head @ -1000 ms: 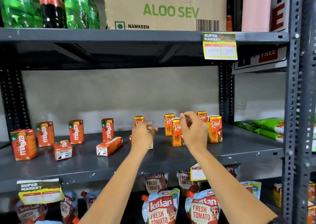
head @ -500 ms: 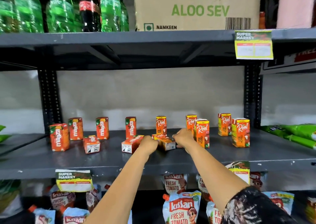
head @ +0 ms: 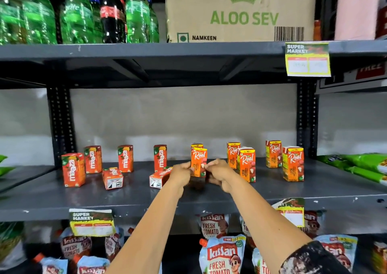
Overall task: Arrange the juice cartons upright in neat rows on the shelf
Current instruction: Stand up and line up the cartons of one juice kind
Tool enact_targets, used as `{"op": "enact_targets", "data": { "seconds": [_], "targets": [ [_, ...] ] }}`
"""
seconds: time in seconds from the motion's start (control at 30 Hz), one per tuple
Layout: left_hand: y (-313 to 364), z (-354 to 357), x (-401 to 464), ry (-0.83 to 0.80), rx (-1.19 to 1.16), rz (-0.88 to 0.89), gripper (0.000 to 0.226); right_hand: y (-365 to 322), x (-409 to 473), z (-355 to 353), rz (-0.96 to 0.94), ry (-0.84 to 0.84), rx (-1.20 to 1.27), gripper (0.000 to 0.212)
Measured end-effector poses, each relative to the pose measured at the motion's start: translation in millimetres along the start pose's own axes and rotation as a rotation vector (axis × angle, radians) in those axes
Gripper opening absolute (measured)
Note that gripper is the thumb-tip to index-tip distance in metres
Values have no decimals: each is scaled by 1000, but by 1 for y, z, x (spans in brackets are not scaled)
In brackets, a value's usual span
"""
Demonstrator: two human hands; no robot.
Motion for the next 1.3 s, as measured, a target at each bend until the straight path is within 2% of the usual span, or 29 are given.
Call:
{"op": "enact_targets", "data": {
  "seconds": [0.1, 0.2, 0.43, 0.63, 0.77, 0.87, 1.03, 1.3],
  "targets": [
    [-3, -6, 6, -37, -276, 31, 38, -5, -1, -1, -93, -29, 211, 9],
    [-5, -11, 9, -73, -455, 46, 41, -11, -3, 0, -167, -82, 292, 33],
    [-17, -16, 12, -128, -490, 64, 34, -1, -11, 6, -219, -123, 279, 37],
    [-14, -19, 9, -89, -434, 92, 32, -2, -12, 8, -218, -116, 265, 37],
    [-9, -21, 7, -71, -413, 113, 40, -5, -14, 8, -238, -123, 256, 36],
    [-4, -19, 5, -55, -265, 150, 51, -8, -16, 6, -260, -132, 210, 36],
    [3, -4, 5, -85, 65, 252, 39, -4, -18, -7, -299, -120, -9, 40],
    [-3, 12, 10, -71, 244, 211, 44, 6, -10, -18, -282, -60, -183, 40]
  ]
}}
Point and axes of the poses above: each hand's wrist, its own x-axis towards the middle knuckle, its own z-axis out of the palm, y = z × x, the point moved 5 cm from there along x, towards the middle knuckle, and after that the axes turned 1 degree about -y, right-handed, at the moved point
